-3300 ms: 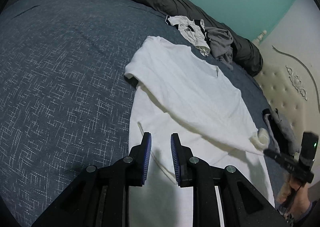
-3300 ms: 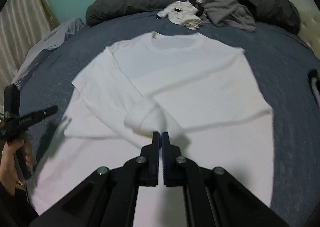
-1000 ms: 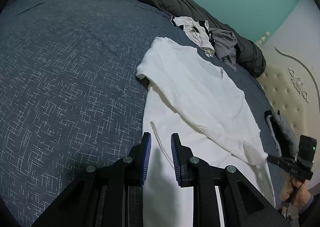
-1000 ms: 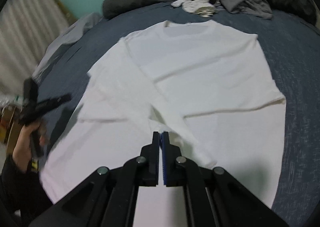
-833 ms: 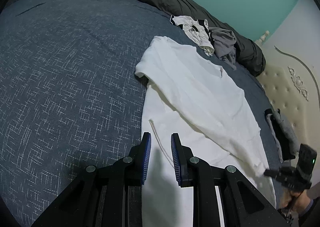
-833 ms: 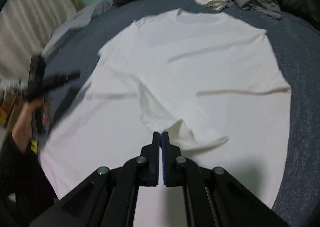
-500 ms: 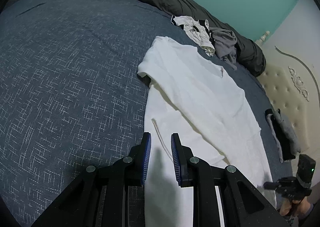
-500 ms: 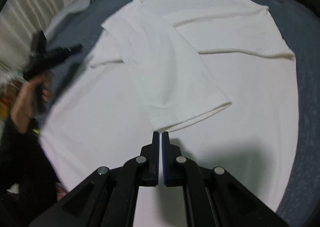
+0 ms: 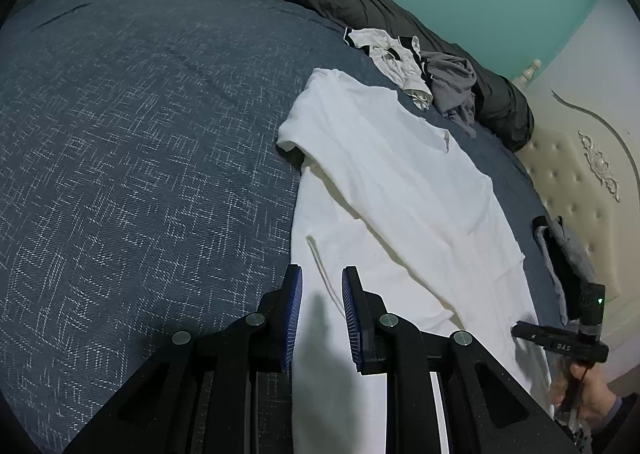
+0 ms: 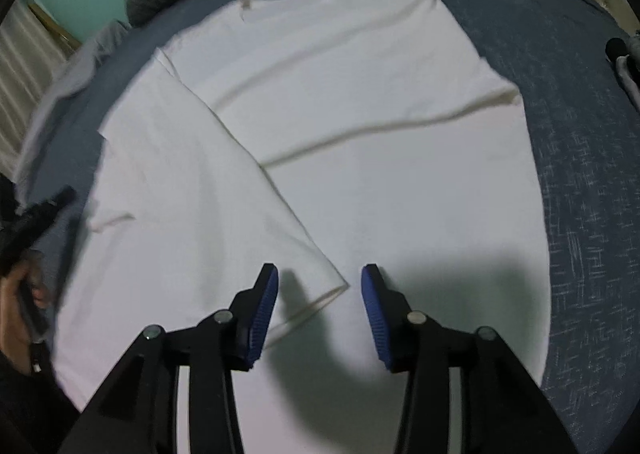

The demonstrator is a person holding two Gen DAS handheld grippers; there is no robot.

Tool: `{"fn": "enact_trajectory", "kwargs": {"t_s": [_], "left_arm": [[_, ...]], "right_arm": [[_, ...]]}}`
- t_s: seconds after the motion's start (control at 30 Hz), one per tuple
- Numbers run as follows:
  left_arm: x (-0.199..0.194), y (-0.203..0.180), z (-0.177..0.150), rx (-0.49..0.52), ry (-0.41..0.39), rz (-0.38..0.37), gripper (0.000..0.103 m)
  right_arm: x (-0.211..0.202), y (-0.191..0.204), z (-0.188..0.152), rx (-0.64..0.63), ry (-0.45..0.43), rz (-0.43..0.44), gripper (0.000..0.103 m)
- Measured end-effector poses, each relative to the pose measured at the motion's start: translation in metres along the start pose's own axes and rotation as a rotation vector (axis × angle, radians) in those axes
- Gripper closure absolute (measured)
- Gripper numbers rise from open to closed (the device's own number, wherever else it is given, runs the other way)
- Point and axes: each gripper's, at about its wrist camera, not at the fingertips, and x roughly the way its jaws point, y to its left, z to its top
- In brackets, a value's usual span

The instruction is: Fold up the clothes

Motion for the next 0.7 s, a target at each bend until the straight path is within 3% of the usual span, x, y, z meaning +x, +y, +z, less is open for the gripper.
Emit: {"fn": "enact_trajectory", "kwargs": {"t_s": [0.07,0.1,0.2,0.23,0.5,0.7], "left_arm": [[0.001,0.000,0.000,0.002,0.005,0.000,0.081],[0.002,0.001,0.000,0.001,0.007,0.000,0.081],[0.004,0.001,0.000,-0.001,0.012,-0.001,0.081],[0.004,0.000,0.000,0.001,0.013,0.000,0.081],[0.005,0.000,0.001,0.005,0.018,0.015,0.080],[0.004,0.000,0.005,0.010,0.015,0.017,0.080]], "right_arm": [[0.002,0.001,-0.003,-0.004,-0.001,-0.001,0.065],[0.001,0.002,-0.005,-0.014,-0.005,-0.005,0.077],[-0.002,0.006,-0.011,-0.040,-0.016,-0.011,0.097],[-0.004,0.006,-0.012,-0.045,-0.018,-0.004,0.099],[-0.050,-0.007,-0.009,-0.026,-0.151,0.030,0.101],[-0.058,-0.025,-0.009,0.031,-0.174,0.011,0.101]]}}
